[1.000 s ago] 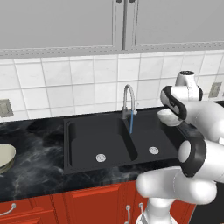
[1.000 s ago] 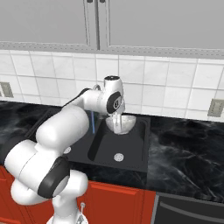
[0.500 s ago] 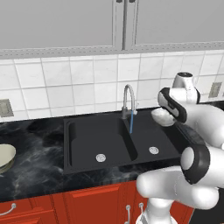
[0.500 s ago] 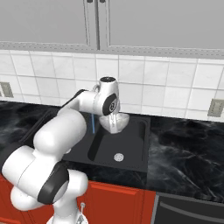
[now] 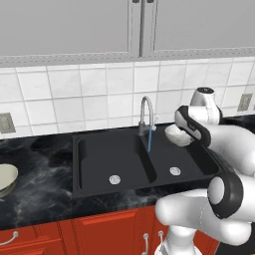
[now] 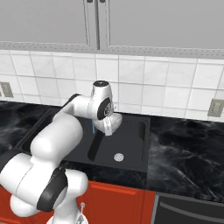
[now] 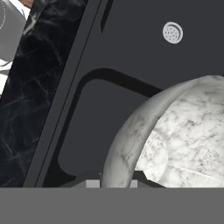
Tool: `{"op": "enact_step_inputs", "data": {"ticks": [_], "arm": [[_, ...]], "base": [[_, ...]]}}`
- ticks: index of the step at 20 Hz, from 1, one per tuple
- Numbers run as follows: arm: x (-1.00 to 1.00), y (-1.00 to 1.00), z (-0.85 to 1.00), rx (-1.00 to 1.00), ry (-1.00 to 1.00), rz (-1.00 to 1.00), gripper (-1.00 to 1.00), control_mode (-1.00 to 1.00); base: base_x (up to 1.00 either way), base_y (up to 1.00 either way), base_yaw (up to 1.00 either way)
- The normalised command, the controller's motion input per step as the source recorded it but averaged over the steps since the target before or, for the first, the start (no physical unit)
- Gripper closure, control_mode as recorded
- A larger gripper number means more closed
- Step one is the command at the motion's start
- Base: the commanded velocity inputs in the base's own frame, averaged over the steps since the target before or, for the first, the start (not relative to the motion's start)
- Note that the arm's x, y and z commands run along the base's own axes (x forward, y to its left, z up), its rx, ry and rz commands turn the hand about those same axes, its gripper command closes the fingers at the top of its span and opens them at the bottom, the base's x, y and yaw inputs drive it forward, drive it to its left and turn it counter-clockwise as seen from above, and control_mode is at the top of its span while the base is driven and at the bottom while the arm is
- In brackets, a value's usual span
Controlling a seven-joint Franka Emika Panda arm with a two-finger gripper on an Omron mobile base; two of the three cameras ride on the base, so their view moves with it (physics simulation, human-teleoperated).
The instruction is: Rinse each bowl for a few seconds and place them down in the sink or on the counter.
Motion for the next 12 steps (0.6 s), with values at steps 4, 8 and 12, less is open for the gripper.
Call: {"op": "enact_step_inputs", "data": {"ticks": [4, 8, 12], "arm": [[0.16, 0.24, -0.05, 0.05, 0.0, 0.03, 1.0, -1.0], [0.19, 0.24, -0.06, 0.05, 0.0, 0.03, 1.0, -1.0], [0.22, 0.21, -0.08, 0.05, 0.01, 0.03, 1.0, -1.0]], "base": [[0.0, 0.0, 0.0], [0.0, 0.0, 0.0], [0.0, 0.0, 0.0]]}}
